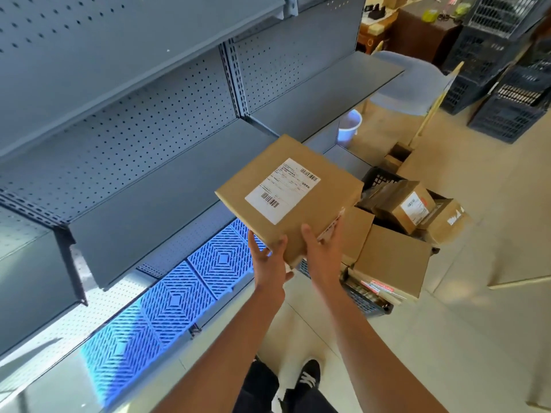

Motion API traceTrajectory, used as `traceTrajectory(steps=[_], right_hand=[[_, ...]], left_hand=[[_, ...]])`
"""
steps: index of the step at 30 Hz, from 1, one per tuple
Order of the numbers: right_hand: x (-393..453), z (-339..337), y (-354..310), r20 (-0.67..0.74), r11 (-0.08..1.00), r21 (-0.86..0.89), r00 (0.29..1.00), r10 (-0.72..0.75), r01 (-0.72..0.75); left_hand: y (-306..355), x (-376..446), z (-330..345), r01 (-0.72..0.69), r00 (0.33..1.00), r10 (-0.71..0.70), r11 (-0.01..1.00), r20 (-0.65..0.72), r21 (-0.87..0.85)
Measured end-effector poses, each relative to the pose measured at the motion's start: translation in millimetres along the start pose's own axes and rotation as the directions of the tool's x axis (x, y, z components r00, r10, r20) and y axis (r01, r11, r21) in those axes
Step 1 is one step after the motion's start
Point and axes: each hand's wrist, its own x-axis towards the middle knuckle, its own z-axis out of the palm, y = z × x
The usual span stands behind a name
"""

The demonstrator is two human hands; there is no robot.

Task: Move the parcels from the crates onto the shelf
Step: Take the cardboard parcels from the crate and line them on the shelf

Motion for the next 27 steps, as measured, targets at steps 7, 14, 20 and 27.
traceTrajectory(steps=[7, 14, 20, 27], right_hand=[[-16, -15, 18, 0.074, 0.998, -0.045, 0.996, 0.051, -0.048], [-52, -6, 51, 0.192, 0.991, -0.075, 0.974, 0.121, -0.108], [-105, 43, 84, 0.270, 0.974, -0.119, 0.938, 0.220, -0.194], [-128, 89, 152, 0.312, 0.940, -0.229, 0.895, 0.318, -0.254]], left_hand=[[0, 11, -72, -0.092, 0.993, 0.107, 0.964, -0.048, 0.249], [12, 52, -179, -0.155, 0.966, 0.243, 0.817, -0.088, 0.555], [0, 88, -272, -0.096, 0.994, 0.109, 0.830, 0.008, 0.549], [-49, 139, -351, -0.030, 0.996, -0.025, 0.794, 0.083, 0.607]])
